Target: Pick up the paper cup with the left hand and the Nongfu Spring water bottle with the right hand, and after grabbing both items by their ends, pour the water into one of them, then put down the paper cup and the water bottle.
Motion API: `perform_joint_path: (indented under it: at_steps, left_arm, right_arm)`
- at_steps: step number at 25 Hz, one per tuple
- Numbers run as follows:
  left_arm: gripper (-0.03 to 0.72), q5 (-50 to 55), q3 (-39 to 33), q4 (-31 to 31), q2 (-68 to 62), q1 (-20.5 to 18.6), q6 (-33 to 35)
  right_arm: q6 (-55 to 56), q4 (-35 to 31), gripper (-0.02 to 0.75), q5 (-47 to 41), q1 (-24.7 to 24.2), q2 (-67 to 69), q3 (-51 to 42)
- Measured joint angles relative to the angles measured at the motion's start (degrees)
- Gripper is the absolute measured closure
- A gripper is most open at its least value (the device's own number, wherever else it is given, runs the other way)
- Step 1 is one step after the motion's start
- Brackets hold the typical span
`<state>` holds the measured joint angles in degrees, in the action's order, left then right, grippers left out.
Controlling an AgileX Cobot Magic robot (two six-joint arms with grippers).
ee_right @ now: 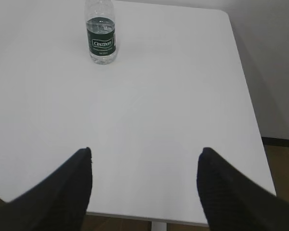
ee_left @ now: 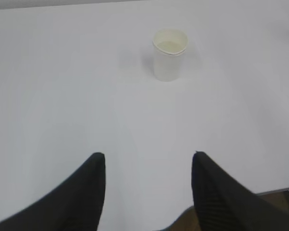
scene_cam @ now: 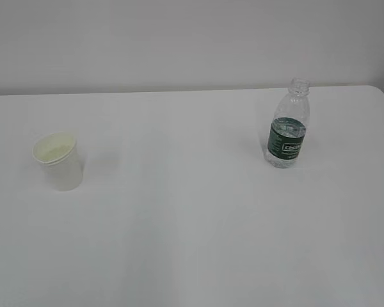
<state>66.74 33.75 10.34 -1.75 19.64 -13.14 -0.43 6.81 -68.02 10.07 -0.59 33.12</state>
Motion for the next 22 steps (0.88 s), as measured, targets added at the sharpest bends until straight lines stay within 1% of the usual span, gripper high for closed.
perform_joint_path:
  at_steps: [5, 13, 22]
  left_arm:
    - [0.285, -0.74, -2.14, 0.37, 0.04, 0.0, -0.98]
    - [0.292, -1.88, -2.86, 0.5, 0.13, 0.0, -1.12]
    - [0.299, -2.19, -2.95, 0.63, 0.13, 0.0, -1.14]
  right_arm:
    - [0.0, 0.3, 0.218, 0.0, 0.0, 0.0, -0.2]
    - [0.0, 0.35, 0.218, 0.0, 0.0, 0.0, -0.2]
    - [0.0, -0.04, 0.218, 0.23, 0.0, 0.0, -3.54]
